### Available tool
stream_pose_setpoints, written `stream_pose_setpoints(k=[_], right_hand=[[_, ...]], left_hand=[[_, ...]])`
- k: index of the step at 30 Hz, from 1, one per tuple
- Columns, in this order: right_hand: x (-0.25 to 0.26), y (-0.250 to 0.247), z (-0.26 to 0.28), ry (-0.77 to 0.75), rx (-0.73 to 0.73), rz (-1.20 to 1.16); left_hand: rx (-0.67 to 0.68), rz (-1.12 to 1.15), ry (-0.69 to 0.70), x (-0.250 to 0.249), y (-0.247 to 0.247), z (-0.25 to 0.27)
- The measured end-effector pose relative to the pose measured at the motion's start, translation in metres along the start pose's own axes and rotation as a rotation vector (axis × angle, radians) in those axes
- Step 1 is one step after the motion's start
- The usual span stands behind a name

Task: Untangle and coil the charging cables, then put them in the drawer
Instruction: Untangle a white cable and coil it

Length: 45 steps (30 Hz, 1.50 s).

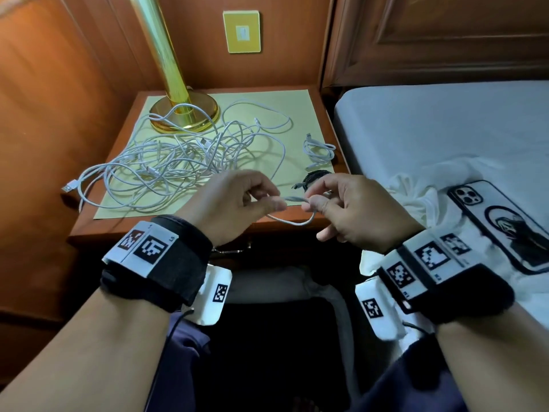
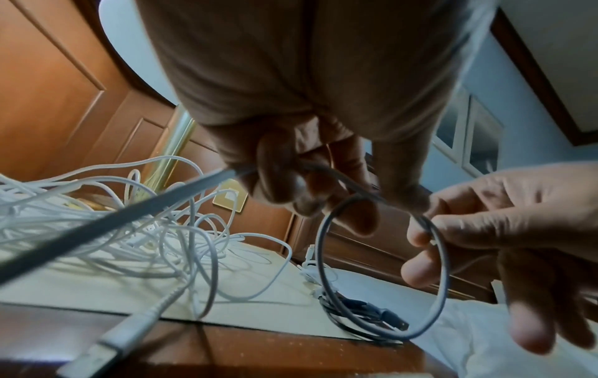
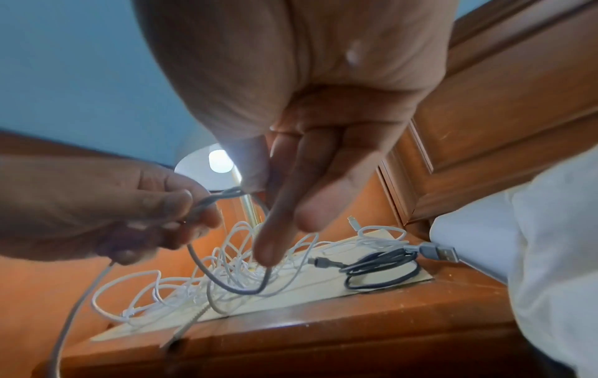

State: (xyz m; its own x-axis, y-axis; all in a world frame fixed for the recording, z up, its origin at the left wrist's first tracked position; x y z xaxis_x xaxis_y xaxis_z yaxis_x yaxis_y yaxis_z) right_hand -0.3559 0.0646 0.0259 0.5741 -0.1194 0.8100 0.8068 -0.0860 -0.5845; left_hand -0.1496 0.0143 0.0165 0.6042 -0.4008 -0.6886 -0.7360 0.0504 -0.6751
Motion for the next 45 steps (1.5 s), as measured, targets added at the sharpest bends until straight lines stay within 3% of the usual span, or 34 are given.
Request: stream_pose_setpoints(k=[3, 8, 14, 20, 26, 32, 37, 45], right_hand=[[-0.002, 0.001, 0.0, -0.095, -0.094, 0.163], [0.0, -0.002, 0.001, -0.169, -0.185, 0.197], [-0.011, -0.022, -0.008, -0.018, -0.294, 0.141], [-0.005, -0.017, -0.003, 0.078, -0.131, -0.096], [0.0, -0.012, -0.002, 0.108, -0.02, -0.268], [0.002, -0.01, 0.0, 0.063, 0.12, -0.183], [-0.002, -0.009, -0.001, -0.108, 0.073, -0.061], [0.001, -0.001, 0.001, -0.033, 0.169, -0.362]], left_hand=[[0.07, -0.101, -0.011, 0.0, 0.0, 0.0], [-0.009, -0.107, 0.019, 0.0, -0.007, -0.002], [-0.113, -0.152, -0.015, 0.016, -0.014, -0.007], [-0.142, -0.11, -0.086, 0.02, -0.009, -0.006], [-0.106, 0.131, 0.013, -0.003, 0.004, 0.001], [-0.17, 0.249, -0.031, -0.008, 0.0, -0.002], [-0.119, 0.274, -0.015, -0.015, -0.001, 0.0], [-0.182, 0.259, 0.018, -0.007, 0.0, -0.002]])
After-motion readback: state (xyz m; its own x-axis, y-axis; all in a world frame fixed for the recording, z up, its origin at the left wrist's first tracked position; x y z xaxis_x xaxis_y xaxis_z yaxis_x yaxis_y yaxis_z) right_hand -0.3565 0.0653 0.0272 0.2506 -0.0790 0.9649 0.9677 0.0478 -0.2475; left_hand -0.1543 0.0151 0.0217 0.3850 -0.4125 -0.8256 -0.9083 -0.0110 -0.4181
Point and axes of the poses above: each hand's wrist, its own z-axis away from the middle knuckle, its own y-axis out of the palm, x = y × z, the point moved 1 cm from there along -z, towards the middle knuckle, and after that the axes turned 13 degrees about -x, right-handed, at the moved point
